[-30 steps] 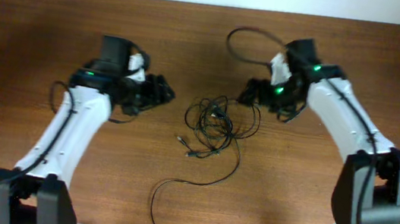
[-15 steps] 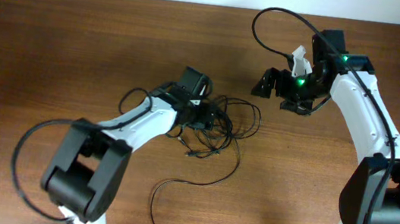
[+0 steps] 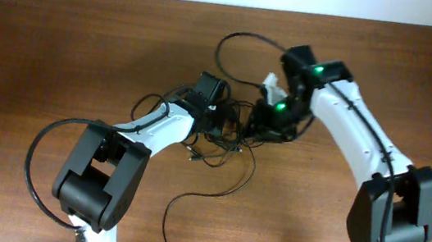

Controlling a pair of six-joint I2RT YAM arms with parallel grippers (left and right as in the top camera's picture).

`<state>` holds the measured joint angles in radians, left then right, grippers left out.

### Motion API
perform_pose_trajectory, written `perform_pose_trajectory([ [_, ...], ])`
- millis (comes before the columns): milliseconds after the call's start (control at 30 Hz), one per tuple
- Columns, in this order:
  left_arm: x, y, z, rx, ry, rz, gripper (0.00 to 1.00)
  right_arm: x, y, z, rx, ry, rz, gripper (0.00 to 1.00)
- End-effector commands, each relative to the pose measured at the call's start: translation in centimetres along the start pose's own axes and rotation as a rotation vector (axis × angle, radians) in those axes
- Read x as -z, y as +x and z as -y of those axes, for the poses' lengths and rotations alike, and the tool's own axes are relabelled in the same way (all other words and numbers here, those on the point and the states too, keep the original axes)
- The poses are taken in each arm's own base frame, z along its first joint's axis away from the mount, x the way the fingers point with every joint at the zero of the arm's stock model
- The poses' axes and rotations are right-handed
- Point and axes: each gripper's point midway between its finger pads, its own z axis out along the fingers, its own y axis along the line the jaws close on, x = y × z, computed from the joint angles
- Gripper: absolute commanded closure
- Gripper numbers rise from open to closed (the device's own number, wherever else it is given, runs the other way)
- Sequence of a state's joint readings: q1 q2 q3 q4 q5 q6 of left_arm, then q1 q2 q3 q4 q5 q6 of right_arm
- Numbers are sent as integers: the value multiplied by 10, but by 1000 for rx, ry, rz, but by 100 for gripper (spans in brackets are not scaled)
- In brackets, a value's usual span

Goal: Untangle cables

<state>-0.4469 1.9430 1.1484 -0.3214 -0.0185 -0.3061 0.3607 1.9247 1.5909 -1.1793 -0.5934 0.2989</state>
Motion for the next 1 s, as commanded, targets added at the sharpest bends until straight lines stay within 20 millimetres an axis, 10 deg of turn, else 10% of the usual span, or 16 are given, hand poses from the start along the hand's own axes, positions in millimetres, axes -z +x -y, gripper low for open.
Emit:
perform_pose_trajectory([
  [0,-9,11,-21,112,-72,-37,100,-13,-8,7,-159,94,81,64],
  [333,-8,21,-47,385,-100,-92,100,-74,-26,19,-217,-95,176,42],
  [667,-8,23,-47,385,-100,-103,100,-97,-49,18,-154,-94,240,44],
  [800,-7,26,-48,385,-104,-111,100,-111,-55,35,-176,-56,242,56],
  [967,-7,27,-48,385,-109,-118,100,-106,-56,34,-177,-100,226,96],
])
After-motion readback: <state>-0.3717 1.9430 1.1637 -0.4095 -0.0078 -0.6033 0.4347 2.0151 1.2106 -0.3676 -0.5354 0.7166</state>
